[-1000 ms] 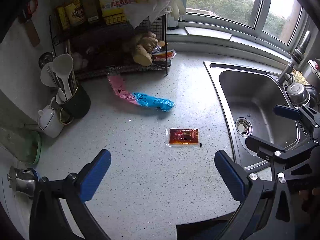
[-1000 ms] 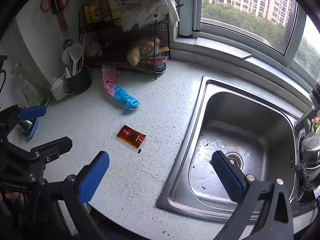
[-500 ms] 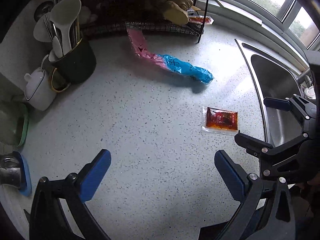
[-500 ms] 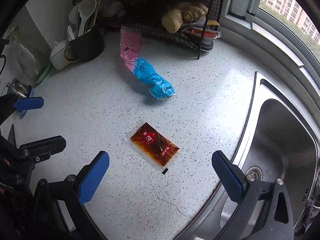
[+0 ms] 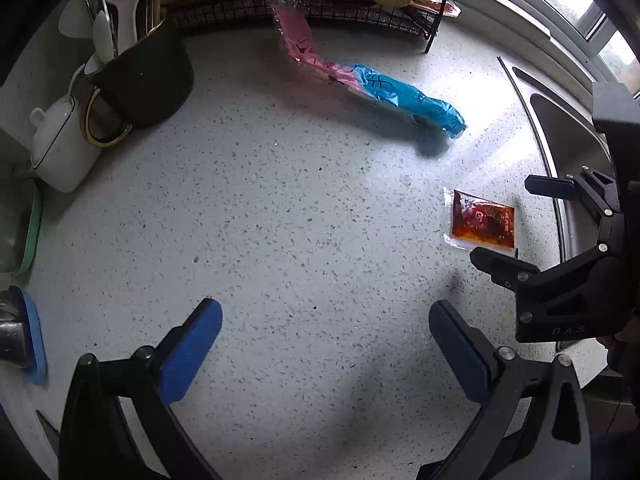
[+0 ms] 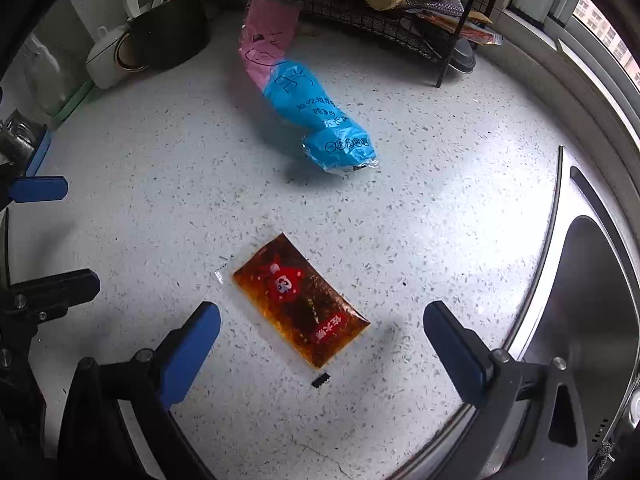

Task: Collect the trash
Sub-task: 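Grasp the red sauce packet with the right tool, then grasp the pink-and-blue plastic bag with the left tool while the right tool holds the packet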

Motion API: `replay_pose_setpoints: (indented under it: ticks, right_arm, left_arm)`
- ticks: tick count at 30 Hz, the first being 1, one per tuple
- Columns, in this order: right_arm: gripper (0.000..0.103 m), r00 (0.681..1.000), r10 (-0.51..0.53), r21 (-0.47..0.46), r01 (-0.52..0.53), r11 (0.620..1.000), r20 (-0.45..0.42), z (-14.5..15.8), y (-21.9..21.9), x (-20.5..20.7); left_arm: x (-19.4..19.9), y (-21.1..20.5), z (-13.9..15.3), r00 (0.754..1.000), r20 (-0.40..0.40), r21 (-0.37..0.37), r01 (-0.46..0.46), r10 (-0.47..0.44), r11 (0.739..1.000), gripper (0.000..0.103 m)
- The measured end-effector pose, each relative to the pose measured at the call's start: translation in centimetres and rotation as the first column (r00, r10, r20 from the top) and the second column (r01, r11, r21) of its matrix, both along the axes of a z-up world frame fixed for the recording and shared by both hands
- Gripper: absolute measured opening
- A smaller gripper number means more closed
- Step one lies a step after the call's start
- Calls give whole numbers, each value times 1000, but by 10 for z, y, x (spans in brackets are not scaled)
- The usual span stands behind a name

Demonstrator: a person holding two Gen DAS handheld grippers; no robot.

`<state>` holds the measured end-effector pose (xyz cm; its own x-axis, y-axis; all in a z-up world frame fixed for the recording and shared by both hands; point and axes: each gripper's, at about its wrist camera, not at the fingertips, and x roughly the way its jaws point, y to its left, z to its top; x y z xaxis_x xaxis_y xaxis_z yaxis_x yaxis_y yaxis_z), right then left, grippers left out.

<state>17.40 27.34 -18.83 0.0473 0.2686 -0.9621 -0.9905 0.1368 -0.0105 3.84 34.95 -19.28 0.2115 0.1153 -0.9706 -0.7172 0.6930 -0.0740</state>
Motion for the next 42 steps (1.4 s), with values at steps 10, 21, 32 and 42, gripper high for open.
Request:
replay_pose_setpoints:
  ticks: [10,21,32,42]
  right_arm:
    - [85,996,91,-3,-91,996,6,-7,29,-26]
    - [32,992,124,23,-124,992,0,6,7,-48]
    - [7,998,5,60,-2,998,-56,24,-15,-38]
    - [7,996,-77,87,80,993,-33,53,-40,-32]
  left_arm:
    - [-6,2,-4,1000,-6,0,-4,4,1000,103]
    - [-15,2,-1,1000,-4,2,-20,20,1000,103]
    - [-19,1,23,999,45,10,-14,13,1000,103]
    - [31,35,45,995,98,13,-18,17,1000,103]
